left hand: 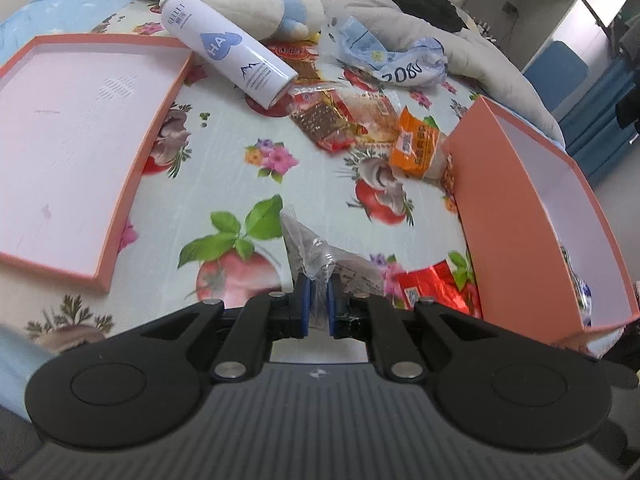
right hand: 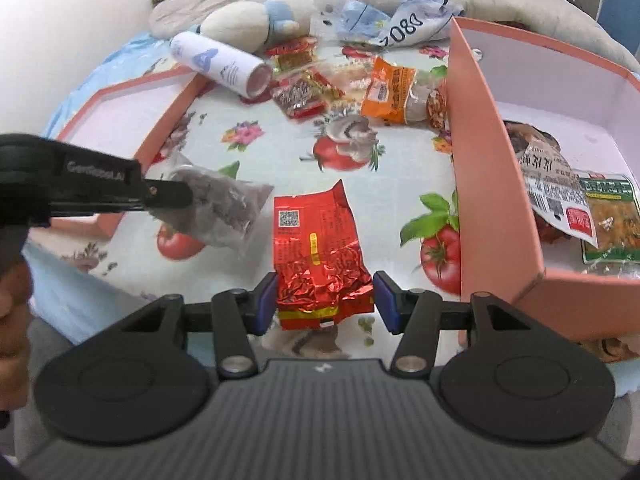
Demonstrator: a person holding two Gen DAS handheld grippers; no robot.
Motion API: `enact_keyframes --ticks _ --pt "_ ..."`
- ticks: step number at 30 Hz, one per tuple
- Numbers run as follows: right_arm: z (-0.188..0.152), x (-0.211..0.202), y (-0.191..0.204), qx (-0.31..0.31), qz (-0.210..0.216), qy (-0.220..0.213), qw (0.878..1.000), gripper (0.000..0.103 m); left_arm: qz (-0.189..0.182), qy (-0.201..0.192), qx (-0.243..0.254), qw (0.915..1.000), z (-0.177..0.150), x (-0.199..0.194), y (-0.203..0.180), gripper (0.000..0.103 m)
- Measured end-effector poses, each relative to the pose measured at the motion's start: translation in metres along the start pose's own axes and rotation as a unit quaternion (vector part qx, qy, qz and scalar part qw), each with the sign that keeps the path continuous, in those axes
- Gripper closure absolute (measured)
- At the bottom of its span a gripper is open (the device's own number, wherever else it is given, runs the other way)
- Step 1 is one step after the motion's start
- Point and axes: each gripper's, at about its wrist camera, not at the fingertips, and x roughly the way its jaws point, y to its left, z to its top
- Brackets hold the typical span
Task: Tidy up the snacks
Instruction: 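Carry the clear bag and red foil pack over the deep pink box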
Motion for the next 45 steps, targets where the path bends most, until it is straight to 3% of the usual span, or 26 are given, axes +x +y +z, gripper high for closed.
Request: enact_keyframes --ticks 16,29,35,45 --pt "0.001 -0.065 0.0 0.025 -0.006 -0.066 0.997 0.049 -0.024 -0.043 0.017 0.9986 -0.006 -0.061 -0.018 0.093" --pt "0.004 -0.136 -0.014 0.06 -0.024 -0.148 0.987 0.049 -0.077 -0.092 0.055 0.9913 0.0 -0.119 -0.064 0.093" --pt "-0.002 -0.166 -0.028 0.096 -0.015 -0.168 0.981 0.049 -0.102 -0.097 0.073 0.9873 -0.005 -0.139 -0.084 0.093" --pt "-0.024 -0.199 -0.048 0.113 -0.05 -0.192 0.973 0.049 -0.144 -0.082 0.1 0.9811 -0.024 -0.149 -0.124 0.093"
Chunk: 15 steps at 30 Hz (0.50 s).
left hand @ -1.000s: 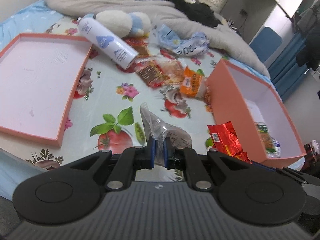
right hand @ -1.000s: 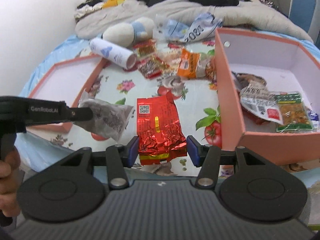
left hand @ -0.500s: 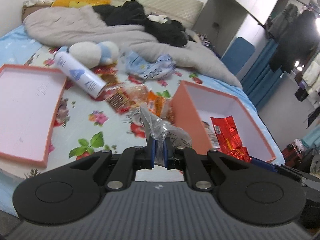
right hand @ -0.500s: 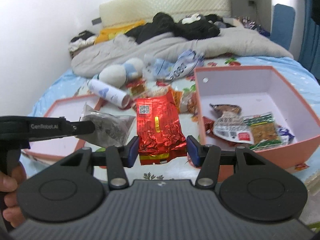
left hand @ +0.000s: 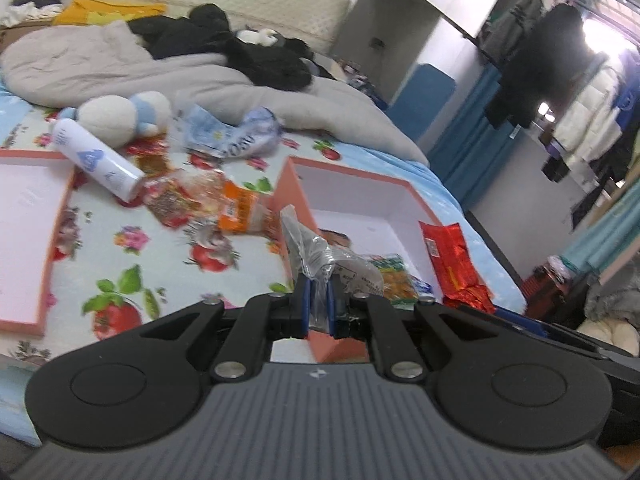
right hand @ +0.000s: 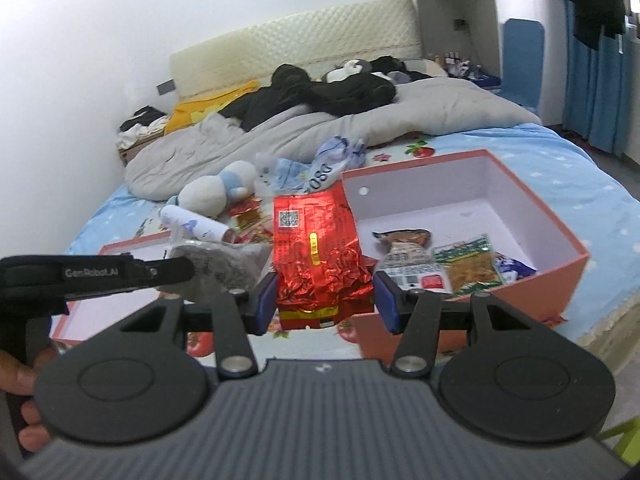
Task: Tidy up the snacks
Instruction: 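Carry the clear bag and red foil pack over the deep pink box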
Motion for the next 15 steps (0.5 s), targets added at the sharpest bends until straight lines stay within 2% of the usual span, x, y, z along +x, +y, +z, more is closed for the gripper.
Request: enact_keyframes --ticks 6,15 --pt "-0.005 -0.008 -0.018 0.013 -0.022 -0.001 1.0 0.049 -0.018 0.013 0.017 0.9996 -0.004 0.015 -0.024 0.093" --pt "0.0 0.0 -0.047 0.035 -0.047 -0.002 0.998 0.049 -0.029 0.025 0.034 0.9987 0.017 0.052 -0.046 0.093"
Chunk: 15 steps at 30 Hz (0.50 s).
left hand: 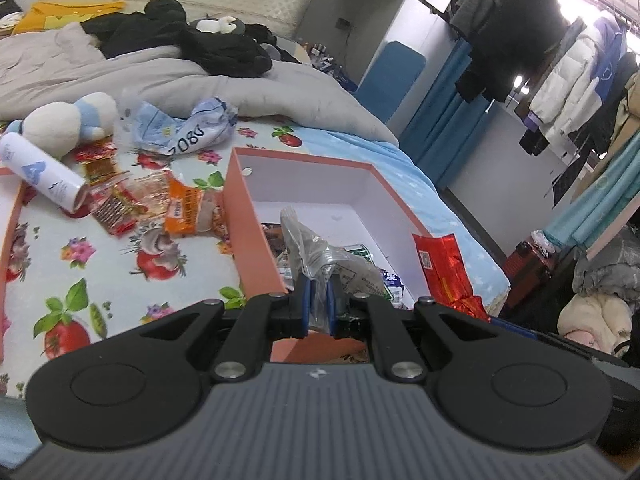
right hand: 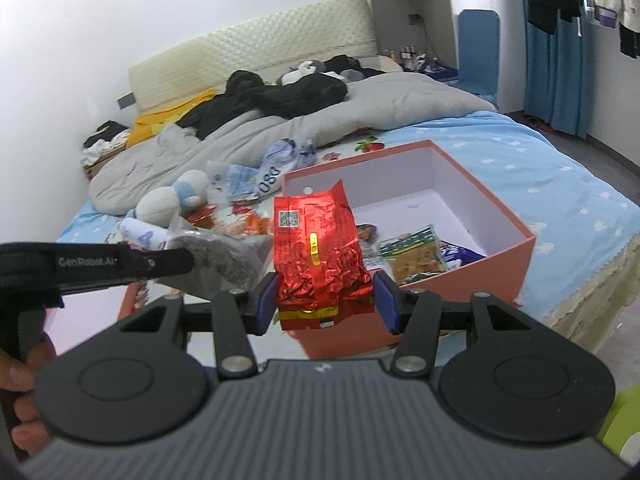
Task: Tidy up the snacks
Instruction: 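Carry the clear bag and red foil pack over the deep pink box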
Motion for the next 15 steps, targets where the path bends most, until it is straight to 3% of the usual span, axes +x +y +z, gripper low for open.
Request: enact_keyframes --ticks 15 --pt "0.036 0.082 -0.043 0.004 0.001 0.037 0.999 0.049 0.011 0.049 0.001 0.9987 0.049 0.117 -0.007 0.093"
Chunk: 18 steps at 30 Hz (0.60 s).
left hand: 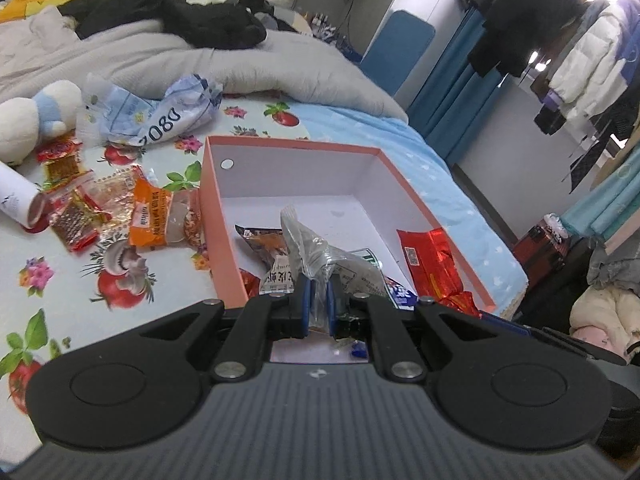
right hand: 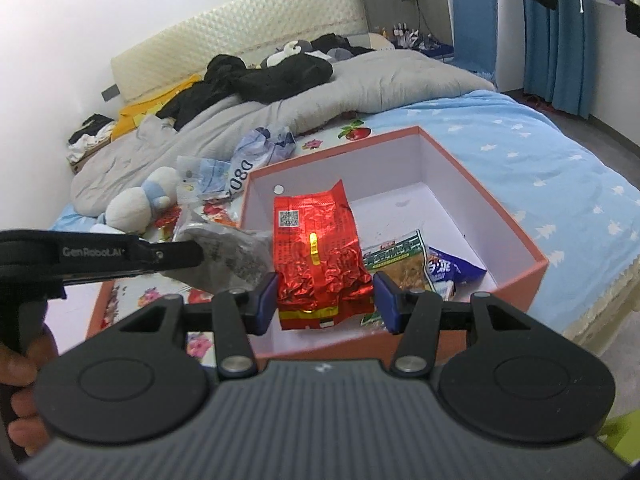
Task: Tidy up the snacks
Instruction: 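Carry the clear bag and red foil pack over the deep pink box, then open both tools to drop the packs into the box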
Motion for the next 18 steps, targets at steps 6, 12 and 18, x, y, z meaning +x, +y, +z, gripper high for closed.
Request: enact_keyframes --ticks 6,12,18 --pt "0.009 0.037 -0.016 0.005 -0.003 0.022 1.0 0.049 0.008 0.019 -0.004 0.9998 0.017 0.047 0.008 0.093" --pt "0.01 0.072 -0.03 0.016 -0.008 0.048 0.999 0.049 0.014 0.045 -0.004 0.9989 0.021 0.086 0.014 0.093" --pt "0.015 0.094 -0.037 0.022 -0.009 0.062 0.998 0.048 0.024 0.066 0.008 0.9975 0.027 0.106 0.014 0.092"
